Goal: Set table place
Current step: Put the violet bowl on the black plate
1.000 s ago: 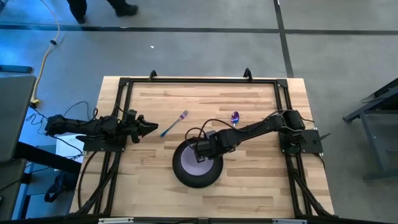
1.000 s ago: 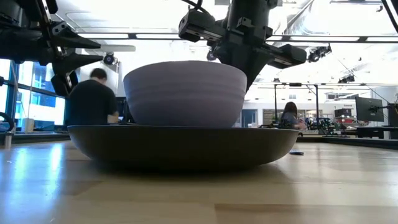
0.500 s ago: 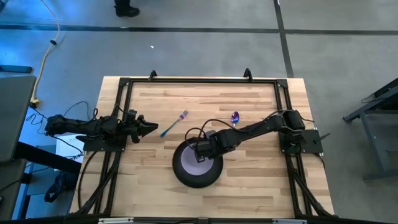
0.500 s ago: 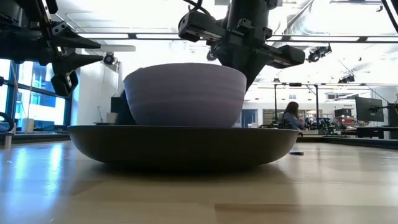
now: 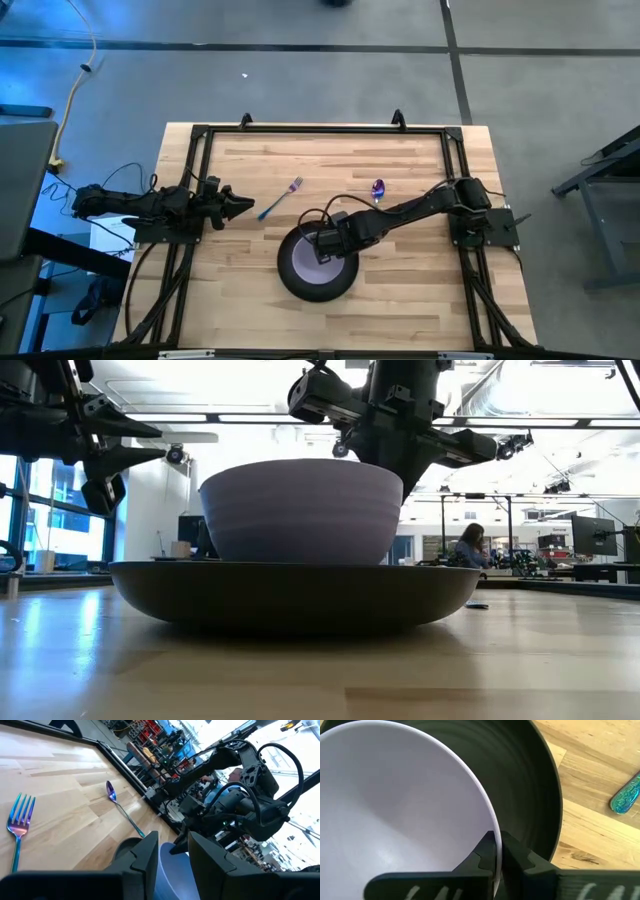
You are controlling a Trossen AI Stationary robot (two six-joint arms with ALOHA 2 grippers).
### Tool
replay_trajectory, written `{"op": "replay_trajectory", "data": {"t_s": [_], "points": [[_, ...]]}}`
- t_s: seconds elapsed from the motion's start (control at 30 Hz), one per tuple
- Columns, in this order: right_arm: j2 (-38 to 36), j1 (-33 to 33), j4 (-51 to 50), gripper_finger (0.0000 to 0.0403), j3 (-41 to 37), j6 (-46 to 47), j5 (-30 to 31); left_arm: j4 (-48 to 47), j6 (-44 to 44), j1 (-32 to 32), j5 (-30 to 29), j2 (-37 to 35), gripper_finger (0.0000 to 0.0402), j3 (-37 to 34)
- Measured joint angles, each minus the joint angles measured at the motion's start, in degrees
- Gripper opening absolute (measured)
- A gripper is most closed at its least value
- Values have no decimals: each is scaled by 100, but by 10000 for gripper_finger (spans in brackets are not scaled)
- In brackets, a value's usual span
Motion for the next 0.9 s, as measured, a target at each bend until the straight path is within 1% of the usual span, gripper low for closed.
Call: {"op": "replay_trajectory", "data": {"t_s": [0.27, 0.33, 0.4, 0.47, 0.5, 0.57, 0.8, 0.9], "points": [[0, 4, 22, 0, -22, 23, -2, -2, -4, 0, 42, 0, 95, 0], [-7, 4, 225, 0, -204, 67, -54, -2, -4, 0, 42, 0, 95, 0], [-7, 21, 492, 0, -463, 185, -237, -2, -4, 0, 42, 0, 95, 0], [-28, 96, 884, 0, -592, 331, -196, -5, -4, 0, 61, -2, 95, 0], [-19, 147, 937, 0, -597, 394, -80, -8, -6, -1, 86, 0, 95, 0], [-13, 185, 872, 0, -556, 450, 58, -9, -11, -1, 119, 0, 95, 0], [-11, 118, 793, 0, -535, 349, -17, -11, -11, 0, 87, 0, 95, 0], [-4, 80, 499, 0, -387, 296, 4, -12, -9, 0, 85, 0, 95, 0]]}}
